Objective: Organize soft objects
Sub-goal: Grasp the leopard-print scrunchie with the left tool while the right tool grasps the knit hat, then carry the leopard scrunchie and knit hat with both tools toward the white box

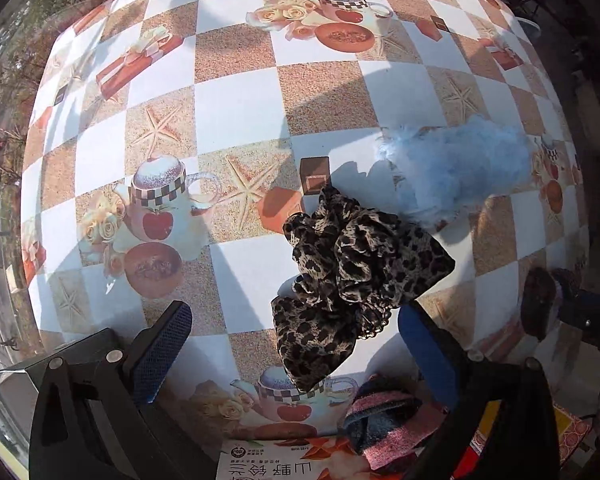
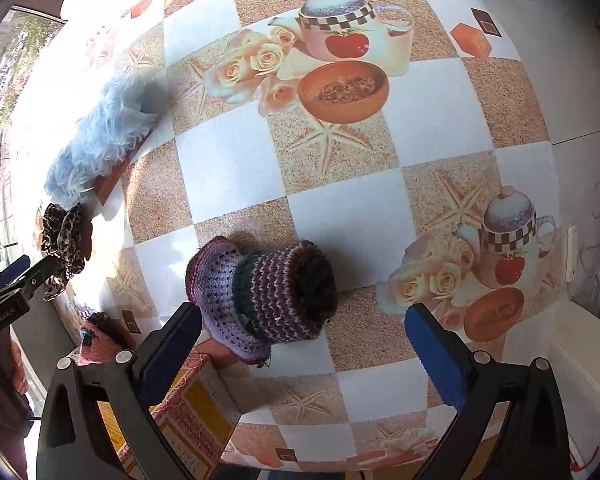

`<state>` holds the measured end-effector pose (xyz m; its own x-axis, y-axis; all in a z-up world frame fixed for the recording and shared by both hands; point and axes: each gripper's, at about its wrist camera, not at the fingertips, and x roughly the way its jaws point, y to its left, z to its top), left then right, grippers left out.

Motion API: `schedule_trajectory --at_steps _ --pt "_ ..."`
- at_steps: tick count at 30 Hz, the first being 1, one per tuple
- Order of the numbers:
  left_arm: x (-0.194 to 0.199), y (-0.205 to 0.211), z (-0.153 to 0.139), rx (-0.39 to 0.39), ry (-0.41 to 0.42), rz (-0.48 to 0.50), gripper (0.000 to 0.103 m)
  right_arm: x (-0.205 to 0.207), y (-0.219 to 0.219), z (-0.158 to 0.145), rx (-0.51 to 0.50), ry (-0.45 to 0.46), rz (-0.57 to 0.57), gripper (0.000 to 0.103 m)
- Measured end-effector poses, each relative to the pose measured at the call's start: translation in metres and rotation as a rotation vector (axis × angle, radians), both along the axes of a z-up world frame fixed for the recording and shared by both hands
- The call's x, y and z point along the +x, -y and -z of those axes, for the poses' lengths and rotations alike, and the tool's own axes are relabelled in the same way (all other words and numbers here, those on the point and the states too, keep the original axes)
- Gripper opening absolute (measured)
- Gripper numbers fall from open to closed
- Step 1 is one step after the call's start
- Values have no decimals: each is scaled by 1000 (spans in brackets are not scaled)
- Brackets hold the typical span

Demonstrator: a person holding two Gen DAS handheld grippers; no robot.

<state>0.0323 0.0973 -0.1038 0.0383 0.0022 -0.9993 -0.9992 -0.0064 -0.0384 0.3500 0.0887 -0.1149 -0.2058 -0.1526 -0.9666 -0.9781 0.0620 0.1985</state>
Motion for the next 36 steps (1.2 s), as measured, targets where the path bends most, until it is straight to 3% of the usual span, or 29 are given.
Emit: schedule_trajectory --at_steps 3,7,11,15,25,36 --pt "18 -1 6 -16 -8 12 103 -14 0 3 3 0 -59 102" --pt "50 -9 26 -44 -3 4 103 -28 -1 23 -14 93 -103 102" --pt "63 -10 41 -73 -20 2 103 -27 0 42 -64 143 -104 103" --pt "68 -16 49 -86 -35 -1 103 -36 4 45 -47 189 -138 103" --pt "48 4 48 -81 -32 -6 103 -48 -6 57 -53 190 -130 103" --pt "31 -15 65 -106 -28 -24 99 -49 8 46 -22 197 -129 101"
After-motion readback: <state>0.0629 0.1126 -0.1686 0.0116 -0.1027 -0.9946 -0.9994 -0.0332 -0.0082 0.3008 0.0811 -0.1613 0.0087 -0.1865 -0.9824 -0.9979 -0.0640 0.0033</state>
